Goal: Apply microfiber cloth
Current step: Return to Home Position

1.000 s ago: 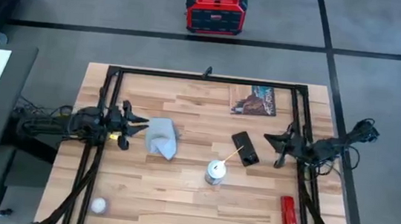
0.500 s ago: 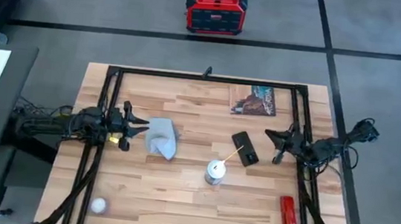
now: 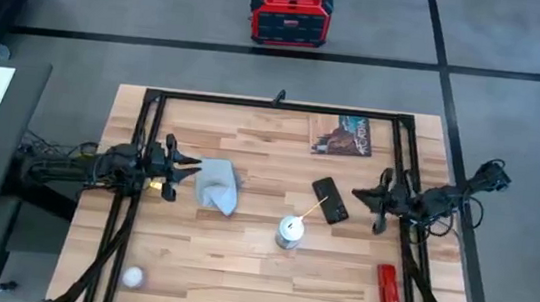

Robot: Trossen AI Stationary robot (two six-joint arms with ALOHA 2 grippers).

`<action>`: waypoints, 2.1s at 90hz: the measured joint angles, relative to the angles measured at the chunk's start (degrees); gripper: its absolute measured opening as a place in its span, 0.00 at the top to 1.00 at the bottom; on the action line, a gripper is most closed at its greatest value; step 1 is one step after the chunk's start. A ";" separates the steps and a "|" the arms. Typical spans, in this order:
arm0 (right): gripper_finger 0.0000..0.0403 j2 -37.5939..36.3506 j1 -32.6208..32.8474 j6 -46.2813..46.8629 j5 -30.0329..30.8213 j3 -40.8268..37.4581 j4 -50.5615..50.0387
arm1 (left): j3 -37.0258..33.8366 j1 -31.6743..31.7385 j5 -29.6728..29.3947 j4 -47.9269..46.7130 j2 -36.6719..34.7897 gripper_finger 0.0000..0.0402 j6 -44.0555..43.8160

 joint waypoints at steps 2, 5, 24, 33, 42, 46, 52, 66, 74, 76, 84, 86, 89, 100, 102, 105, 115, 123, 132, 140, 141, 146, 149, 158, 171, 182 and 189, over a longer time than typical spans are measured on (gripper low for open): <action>1.00 0.00 -0.53 -0.04 -1.11 0.13 -0.36 | 0.00 0.00 0.01 -0.01 0.00 0.82 -0.54; 1.00 -0.08 -1.57 -0.07 -2.42 0.32 -0.92 | 0.00 0.00 0.18 -0.12 0.00 0.82 -1.16; 1.00 -0.13 -14.66 -2.27 -21.87 0.44 -2.07 | 0.48 0.00 3.18 -1.23 0.00 0.82 -1.56; 1.00 -0.11 -23.72 -2.37 -36.09 0.26 -2.60 | 0.48 0.00 3.20 -1.19 0.00 0.82 -0.73; 1.00 -0.17 -32.36 -1.38 -47.49 0.20 -0.89 | 0.48 0.00 3.16 -0.58 0.00 0.82 -0.44; 1.00 -0.11 -35.39 -1.36 -50.51 0.18 -0.60 | 0.48 0.00 3.11 -0.37 0.00 0.82 -0.23; 1.00 -0.11 -38.92 -1.34 -51.04 0.16 -0.57 | 0.48 0.00 2.99 -0.01 0.00 0.82 -0.15; 1.00 -0.04 -44.19 -1.34 -46.66 0.15 -0.73 | 0.48 0.00 2.87 -0.15 0.00 0.82 3.43; 1.00 -0.02 -45.94 -1.34 -45.81 0.13 -0.79 | 0.48 0.00 3.13 -0.68 0.00 0.82 3.88; 1.00 -0.02 -46.22 -1.34 -45.77 0.13 -0.79 | 0.48 0.00 3.14 -0.71 0.00 0.82 3.88; 1.00 -0.02 -47.04 -1.31 -45.61 0.13 -0.78 | 0.48 0.00 3.16 -0.52 0.00 0.82 2.36; 1.00 -0.02 -47.23 -1.31 -45.61 0.13 -0.77 | 0.48 0.00 3.16 -0.46 0.00 0.82 1.78; 1.00 -0.02 -47.31 -1.31 -45.58 0.13 -0.78 | 0.48 0.00 3.16 -0.45 0.00 0.82 1.14; 1.00 -0.02 -47.18 -1.17 -45.50 0.13 -0.77 | 0.48 0.00 3.16 -0.49 0.00 0.82 1.01; 1.00 -0.02 -47.16 -1.16 -45.50 0.13 -0.77 | 0.48 0.00 3.16 -0.49 0.00 0.82 1.20; 1.00 -0.02 -47.16 -1.16 -45.50 0.13 -0.77 | 0.48 0.00 3.16 -0.51 0.00 0.82 1.61; 1.00 -0.02 -47.16 -1.16 -45.48 0.13 -0.75 | 0.48 0.00 3.16 -0.56 0.00 0.82 2.50; 1.00 -0.02 -47.14 -1.16 -45.48 0.13 -0.74 | 0.48 0.00 3.16 -0.60 0.00 0.82 2.30; 1.00 -0.02 -47.14 -1.16 -45.48 0.13 -0.72 | 0.48 0.00 3.14 -0.62 0.00 0.82 2.28; 1.00 -0.02 -47.14 -1.18 -45.48 0.13 -0.72 | 0.48 0.00 3.14 -0.63 0.00 0.82 2.23; 1.00 -0.02 -47.14 -1.18 -45.48 0.13 -0.72 | 0.48 0.00 3.14 -0.62 0.00 0.82 2.21; 1.00 -0.02 -47.14 -1.18 -45.48 0.13 -0.71 | 0.48 0.00 3.14 -0.62 0.00 0.82 2.20; 1.00 -0.02 -47.14 -1.18 -45.46 0.13 -0.72 | 0.48 0.00 3.14 -0.62 0.00 0.82 2.19; 1.00 -0.02 -47.14 -1.18 -45.48 0.13 -0.70 | 0.48 0.00 3.14 -0.64 0.00 0.82 2.20; 1.00 -0.02 -47.14 -1.19 -45.46 0.13 -0.70 | 0.48 0.00 3.14 -0.64 0.00 0.82 2.19; 1.00 -0.02 -47.14 -1.20 -45.46 0.13 -0.70 | 0.48 0.00 3.13 -0.64 0.00 0.82 2.17; 1.00 -0.02 -47.14 -1.22 -45.46 0.13 -0.68 | 0.48 0.00 3.13 -0.64 0.00 0.82 2.19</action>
